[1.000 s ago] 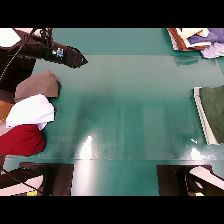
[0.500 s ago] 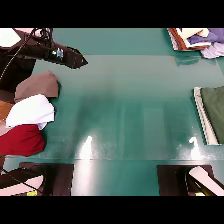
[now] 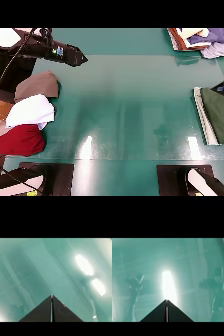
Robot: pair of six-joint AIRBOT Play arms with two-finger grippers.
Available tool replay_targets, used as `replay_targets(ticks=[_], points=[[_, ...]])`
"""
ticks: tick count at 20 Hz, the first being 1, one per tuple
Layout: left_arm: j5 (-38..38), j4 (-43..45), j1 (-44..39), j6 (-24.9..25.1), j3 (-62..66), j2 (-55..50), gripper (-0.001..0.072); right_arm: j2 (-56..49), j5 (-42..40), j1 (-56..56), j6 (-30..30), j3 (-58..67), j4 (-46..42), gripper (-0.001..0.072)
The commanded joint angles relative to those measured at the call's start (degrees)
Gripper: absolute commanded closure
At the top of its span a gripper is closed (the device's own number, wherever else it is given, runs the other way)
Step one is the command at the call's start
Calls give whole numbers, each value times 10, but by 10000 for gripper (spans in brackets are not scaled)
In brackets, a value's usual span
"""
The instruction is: Fold the shirts.
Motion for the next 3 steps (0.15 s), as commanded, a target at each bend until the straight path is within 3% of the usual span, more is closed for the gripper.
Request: replay_targets(ticks=[1,3], points=[[19,0,0,0,0,0,679,3,-18,64,-1,1,4,694],[27,0,0,0,0,0,679,4,-15,72,-1,1,4,694]])
